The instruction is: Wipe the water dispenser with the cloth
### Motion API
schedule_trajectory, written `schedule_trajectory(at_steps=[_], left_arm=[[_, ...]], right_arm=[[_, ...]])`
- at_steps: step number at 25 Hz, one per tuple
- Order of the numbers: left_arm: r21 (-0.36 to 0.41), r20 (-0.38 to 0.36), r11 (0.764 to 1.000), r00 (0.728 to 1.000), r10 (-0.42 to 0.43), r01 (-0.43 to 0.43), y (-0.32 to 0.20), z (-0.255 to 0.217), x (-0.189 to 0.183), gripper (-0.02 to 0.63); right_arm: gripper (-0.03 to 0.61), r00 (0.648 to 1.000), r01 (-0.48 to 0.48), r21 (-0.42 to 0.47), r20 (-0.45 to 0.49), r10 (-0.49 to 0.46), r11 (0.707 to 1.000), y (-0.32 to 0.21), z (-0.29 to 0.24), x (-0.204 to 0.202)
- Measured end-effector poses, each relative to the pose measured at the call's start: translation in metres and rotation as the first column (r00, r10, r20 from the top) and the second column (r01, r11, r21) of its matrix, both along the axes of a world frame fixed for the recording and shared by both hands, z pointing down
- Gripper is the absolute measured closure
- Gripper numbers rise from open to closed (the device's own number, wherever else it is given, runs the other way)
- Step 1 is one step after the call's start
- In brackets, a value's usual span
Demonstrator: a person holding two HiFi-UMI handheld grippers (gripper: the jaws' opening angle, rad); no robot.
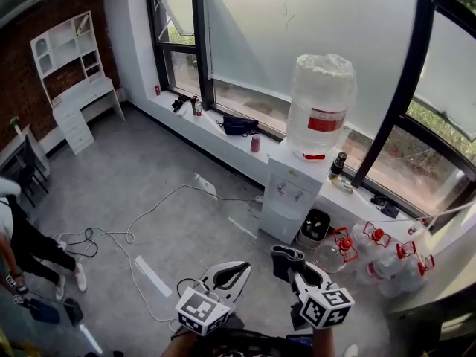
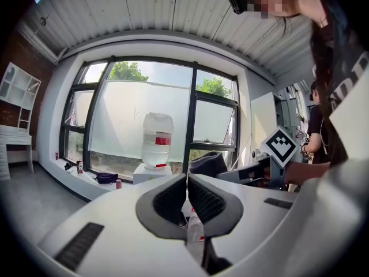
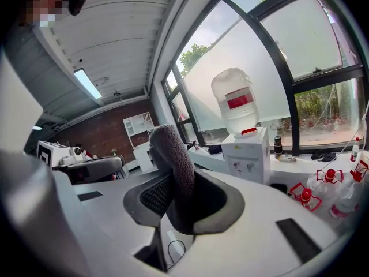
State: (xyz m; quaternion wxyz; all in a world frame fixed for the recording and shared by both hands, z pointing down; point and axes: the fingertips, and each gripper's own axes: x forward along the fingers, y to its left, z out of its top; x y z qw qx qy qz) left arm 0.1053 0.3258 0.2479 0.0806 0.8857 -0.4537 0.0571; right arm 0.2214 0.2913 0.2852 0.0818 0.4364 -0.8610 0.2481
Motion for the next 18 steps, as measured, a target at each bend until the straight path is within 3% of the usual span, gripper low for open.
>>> schedule_trajectory(at_steps=[10, 18], left_arm=[[0.000, 0.033, 0.998, 0.998, 0.060, -0.060, -0.056, 0.012, -0.092, 0.594], [0.005, -0.017, 0.990, 0.990, 0.141, -0.141, -0.109, 0.014, -0.087, 0.594]], right_arm=[[0.474, 0.996, -0.088, -0.011, -0.016, 0.088, 0.996, -0.053, 0.009, -0.083], [0.474, 0.985, -0.160, -0.045, -0.068, 0.157, 0.986, -0.087, 0.022, -0.076]])
